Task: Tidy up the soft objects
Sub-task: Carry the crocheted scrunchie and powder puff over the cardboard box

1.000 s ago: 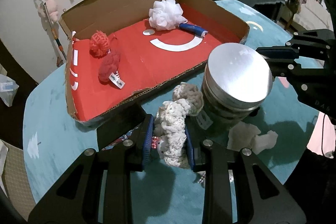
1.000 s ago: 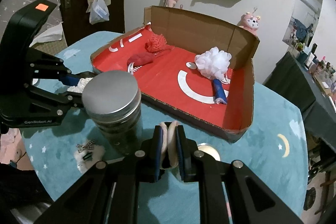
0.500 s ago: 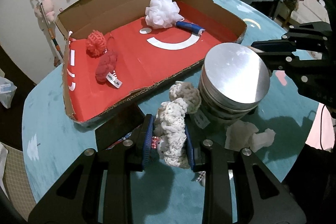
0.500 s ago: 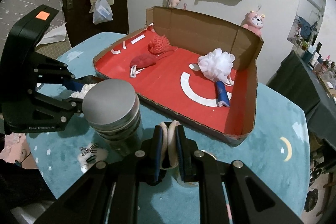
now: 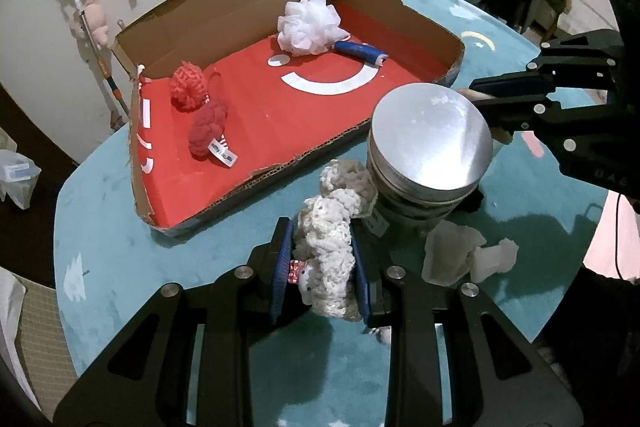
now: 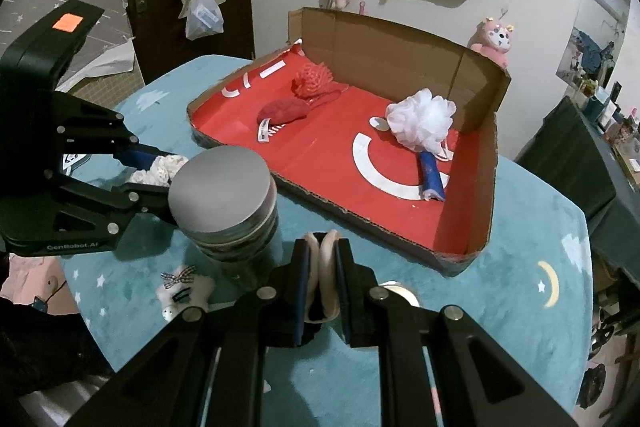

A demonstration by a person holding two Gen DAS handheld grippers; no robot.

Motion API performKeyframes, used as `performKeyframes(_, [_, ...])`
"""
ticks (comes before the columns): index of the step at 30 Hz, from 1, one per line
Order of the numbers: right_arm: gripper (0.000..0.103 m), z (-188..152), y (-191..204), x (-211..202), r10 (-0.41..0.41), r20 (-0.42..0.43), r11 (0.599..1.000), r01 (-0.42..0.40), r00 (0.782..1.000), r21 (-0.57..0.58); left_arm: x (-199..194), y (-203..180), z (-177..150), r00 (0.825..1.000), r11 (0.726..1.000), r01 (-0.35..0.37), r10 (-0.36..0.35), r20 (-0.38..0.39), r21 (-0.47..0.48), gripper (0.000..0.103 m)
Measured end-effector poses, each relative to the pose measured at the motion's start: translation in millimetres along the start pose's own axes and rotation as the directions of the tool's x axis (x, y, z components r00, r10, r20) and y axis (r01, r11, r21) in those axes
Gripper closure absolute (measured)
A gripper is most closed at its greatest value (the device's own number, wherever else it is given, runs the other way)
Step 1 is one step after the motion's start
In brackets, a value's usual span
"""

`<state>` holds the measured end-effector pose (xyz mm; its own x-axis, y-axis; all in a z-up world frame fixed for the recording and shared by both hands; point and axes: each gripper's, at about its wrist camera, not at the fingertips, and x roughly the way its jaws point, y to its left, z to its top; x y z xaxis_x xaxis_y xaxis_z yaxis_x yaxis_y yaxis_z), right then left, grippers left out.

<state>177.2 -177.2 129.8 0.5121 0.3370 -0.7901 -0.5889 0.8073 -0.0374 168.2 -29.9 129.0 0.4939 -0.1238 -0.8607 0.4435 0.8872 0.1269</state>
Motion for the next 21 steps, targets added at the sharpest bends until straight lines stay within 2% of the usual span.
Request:
performKeyframes(12, [0.088,17,-18,17,0.026,-0.059,1.000,-0.025,0.998,0.019,15,10,16,0.999,1.000,-0.015,0.015,-0.035,-0.004,0.077])
performKeyframes(21, [0.088,33,-35,33,0.067,-0.082,0.997,-0.062,0.994,0.051,27,21,29,0.998,1.000,0.002,-0.001,-0.056,0.011,0.077])
